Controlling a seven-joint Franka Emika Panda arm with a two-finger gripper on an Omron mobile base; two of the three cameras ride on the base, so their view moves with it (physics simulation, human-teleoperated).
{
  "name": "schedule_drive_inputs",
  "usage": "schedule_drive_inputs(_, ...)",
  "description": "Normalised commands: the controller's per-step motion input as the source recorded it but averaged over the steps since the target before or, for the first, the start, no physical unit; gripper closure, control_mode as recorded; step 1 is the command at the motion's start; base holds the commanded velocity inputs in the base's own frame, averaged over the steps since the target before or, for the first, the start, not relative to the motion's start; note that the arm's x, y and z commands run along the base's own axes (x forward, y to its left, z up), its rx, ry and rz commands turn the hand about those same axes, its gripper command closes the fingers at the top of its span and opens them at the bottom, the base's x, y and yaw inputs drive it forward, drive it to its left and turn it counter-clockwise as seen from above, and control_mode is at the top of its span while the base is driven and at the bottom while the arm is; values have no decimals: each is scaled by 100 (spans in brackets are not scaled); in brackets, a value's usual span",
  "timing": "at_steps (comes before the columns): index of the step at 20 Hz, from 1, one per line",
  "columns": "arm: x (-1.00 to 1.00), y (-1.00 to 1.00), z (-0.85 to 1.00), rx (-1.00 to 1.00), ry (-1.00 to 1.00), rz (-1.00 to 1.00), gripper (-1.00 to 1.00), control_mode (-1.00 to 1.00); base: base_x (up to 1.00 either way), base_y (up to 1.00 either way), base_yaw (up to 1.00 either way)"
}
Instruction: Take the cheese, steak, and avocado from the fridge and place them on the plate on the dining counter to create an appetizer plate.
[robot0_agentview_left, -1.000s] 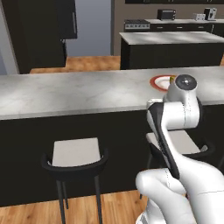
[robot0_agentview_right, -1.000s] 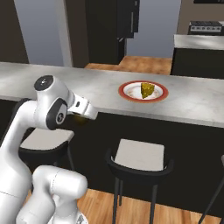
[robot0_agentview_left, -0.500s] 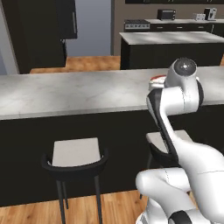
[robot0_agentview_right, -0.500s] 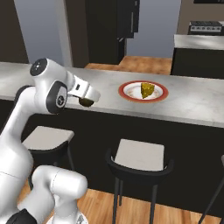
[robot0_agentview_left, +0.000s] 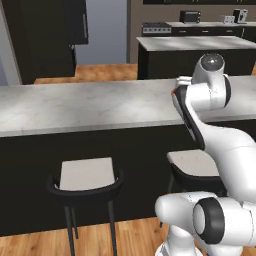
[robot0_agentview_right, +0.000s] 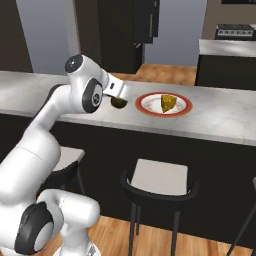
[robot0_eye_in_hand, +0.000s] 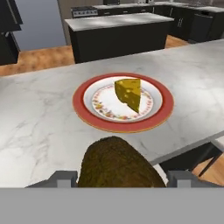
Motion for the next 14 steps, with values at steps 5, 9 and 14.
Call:
schedule_drive_inputs(5, 78, -24, -11, 0, 0, 0, 100, -100, 0, 0, 0)
schedule_drive_inputs(9, 64, -28, -21, 0, 0, 0, 100, -100, 0, 0, 0)
schedule_drive_inputs(14, 49, -21, -31, 0, 0, 0, 100, -100, 0, 0, 0)
